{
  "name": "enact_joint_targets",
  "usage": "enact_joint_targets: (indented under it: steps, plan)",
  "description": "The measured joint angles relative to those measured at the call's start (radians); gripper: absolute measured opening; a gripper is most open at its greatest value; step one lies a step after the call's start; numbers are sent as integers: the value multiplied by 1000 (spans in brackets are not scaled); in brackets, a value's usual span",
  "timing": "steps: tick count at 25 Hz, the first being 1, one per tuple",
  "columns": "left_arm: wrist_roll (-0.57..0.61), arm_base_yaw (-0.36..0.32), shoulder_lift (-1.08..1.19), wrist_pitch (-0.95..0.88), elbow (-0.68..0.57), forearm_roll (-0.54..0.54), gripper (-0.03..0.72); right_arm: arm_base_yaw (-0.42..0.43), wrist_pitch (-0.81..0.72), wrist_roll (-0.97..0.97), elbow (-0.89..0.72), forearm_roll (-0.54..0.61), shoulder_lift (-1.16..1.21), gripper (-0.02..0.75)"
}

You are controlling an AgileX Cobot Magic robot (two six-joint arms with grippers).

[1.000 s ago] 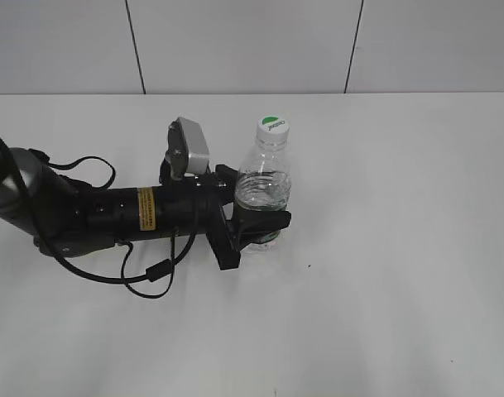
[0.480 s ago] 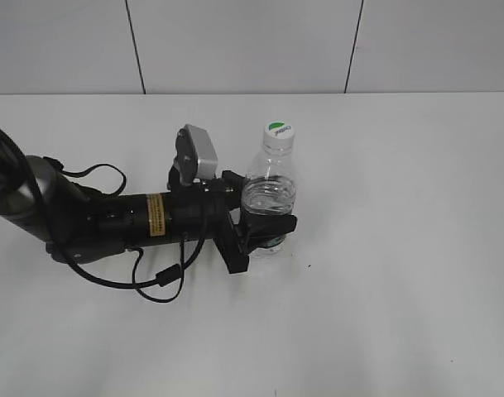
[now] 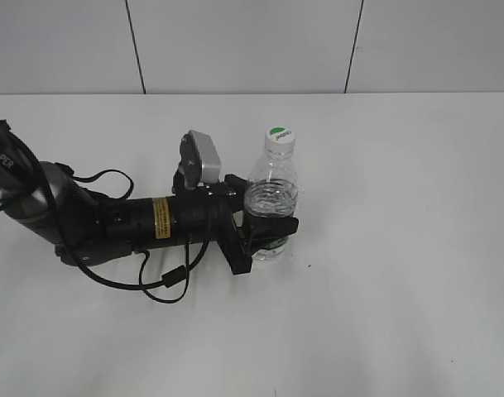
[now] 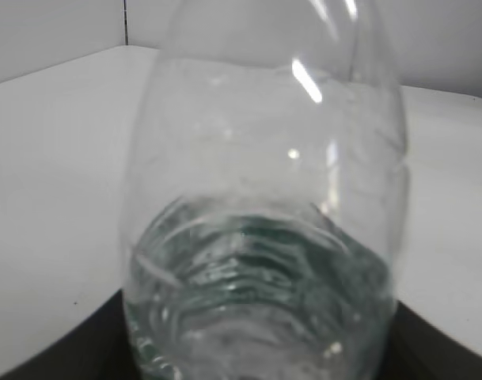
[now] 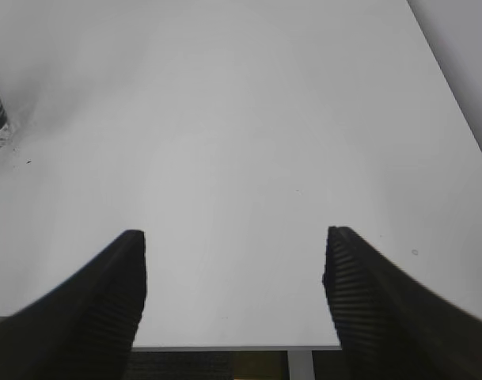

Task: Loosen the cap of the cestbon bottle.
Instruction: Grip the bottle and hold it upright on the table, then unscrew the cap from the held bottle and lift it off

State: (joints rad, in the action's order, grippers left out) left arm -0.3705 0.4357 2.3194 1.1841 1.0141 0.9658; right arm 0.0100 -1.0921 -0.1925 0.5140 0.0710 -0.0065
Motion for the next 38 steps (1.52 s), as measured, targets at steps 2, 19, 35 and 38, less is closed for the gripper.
enact_joint_targets:
  steps: [2,19,35,38]
  plan:
    - [0,0,0,1,1,0,402,0,0,0,0,0,0,536]
    - [26,0,1,1,2,6,402,0,0,0,0,0,0,536]
    - [42,0,1,2,2,9,402,0,0,0,0,0,0,536]
    - [42,0,1,2,2,9,402,0,0,0,0,0,0,536]
